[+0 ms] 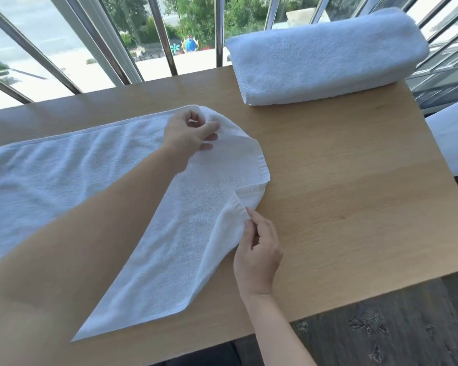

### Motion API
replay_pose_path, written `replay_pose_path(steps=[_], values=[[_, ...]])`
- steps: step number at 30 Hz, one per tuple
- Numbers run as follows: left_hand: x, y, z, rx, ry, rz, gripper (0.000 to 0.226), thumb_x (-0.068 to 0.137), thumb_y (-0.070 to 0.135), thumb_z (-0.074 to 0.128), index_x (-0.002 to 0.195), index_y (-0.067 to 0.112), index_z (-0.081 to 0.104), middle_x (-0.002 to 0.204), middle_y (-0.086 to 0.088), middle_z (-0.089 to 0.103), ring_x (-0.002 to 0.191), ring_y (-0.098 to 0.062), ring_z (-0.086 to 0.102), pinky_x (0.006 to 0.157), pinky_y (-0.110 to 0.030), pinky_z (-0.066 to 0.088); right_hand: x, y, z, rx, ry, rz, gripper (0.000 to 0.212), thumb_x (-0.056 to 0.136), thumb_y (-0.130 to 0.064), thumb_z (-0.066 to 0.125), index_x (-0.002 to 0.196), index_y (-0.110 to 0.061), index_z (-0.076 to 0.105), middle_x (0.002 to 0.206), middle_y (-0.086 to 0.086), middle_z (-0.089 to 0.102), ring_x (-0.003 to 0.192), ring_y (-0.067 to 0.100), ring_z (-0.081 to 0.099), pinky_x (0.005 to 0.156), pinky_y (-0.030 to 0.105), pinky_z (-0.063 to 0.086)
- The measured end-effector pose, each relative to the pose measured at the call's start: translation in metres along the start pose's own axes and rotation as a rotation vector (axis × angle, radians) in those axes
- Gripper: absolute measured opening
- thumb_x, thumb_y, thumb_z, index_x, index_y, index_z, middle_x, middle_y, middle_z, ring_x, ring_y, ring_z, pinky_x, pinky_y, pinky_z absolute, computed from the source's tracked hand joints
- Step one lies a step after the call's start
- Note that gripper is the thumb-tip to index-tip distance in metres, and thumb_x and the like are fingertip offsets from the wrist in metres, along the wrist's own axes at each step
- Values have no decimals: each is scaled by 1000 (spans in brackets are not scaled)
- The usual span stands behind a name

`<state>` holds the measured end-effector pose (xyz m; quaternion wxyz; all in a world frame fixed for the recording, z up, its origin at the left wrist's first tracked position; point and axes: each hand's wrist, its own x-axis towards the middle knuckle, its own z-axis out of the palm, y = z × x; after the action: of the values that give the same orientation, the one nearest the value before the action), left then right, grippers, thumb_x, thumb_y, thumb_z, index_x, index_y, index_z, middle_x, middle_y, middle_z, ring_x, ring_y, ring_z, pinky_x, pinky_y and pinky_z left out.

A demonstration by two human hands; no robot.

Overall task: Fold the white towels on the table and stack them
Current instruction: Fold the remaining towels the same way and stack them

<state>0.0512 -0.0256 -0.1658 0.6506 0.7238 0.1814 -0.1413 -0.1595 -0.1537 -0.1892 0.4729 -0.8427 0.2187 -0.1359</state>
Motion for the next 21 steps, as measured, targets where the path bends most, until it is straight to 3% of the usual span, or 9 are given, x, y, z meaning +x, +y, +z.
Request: replay_pose_path(steps=[5,9,11,14,18,21], values=[[-31,-8,-72,-20,-28,22,14,88,12,76,87,15,63,78,-1,72,65,-10,69,62,-24,58,-11,-39,35,96,-141,1,21,95,-9,61,110,-17,74,92,-25,62,89,-1,60,78,11,45],[-58,-19,-133,-14,34,68,5,92,13,71,96,15,70,80,3,71,73,-8,67,76,-28,59,-36,-75,64,192,-311,36,20,94,-15,63,107,-23,75,89,-29,65,81,0,61,74,9,43],[-72,-23,-167,-41,63,86,9,94,12,68,103,12,71,86,-1,73,80,-11,68,81,-30,60,-55,-96,80,216,-424,23,15,93,-21,64,100,-28,75,83,-25,65,72,4,60,68,11,42],[-95,-32,-230,-40,57,111,16,98,9,61,111,3,68,102,-16,66,86,-23,71,76,-27,60,-93,-133,108,218,-569,24,11,85,-38,56,81,-39,67,65,-16,60,61,7,55,59,15,40],[-125,-33,-319,10,47,173,11,100,13,60,101,16,70,101,-12,63,76,-19,69,72,-31,60,-147,-179,149,198,-661,-8,18,79,-24,55,65,-34,58,53,-18,50,51,5,44,50,18,33],[-138,-23,-386,2,77,230,11,99,17,63,98,23,72,99,-4,67,73,-15,67,72,-30,60,-184,-214,177,252,-713,18,16,73,-16,49,58,-19,52,47,-14,35,45,5,28,44,23,23]])
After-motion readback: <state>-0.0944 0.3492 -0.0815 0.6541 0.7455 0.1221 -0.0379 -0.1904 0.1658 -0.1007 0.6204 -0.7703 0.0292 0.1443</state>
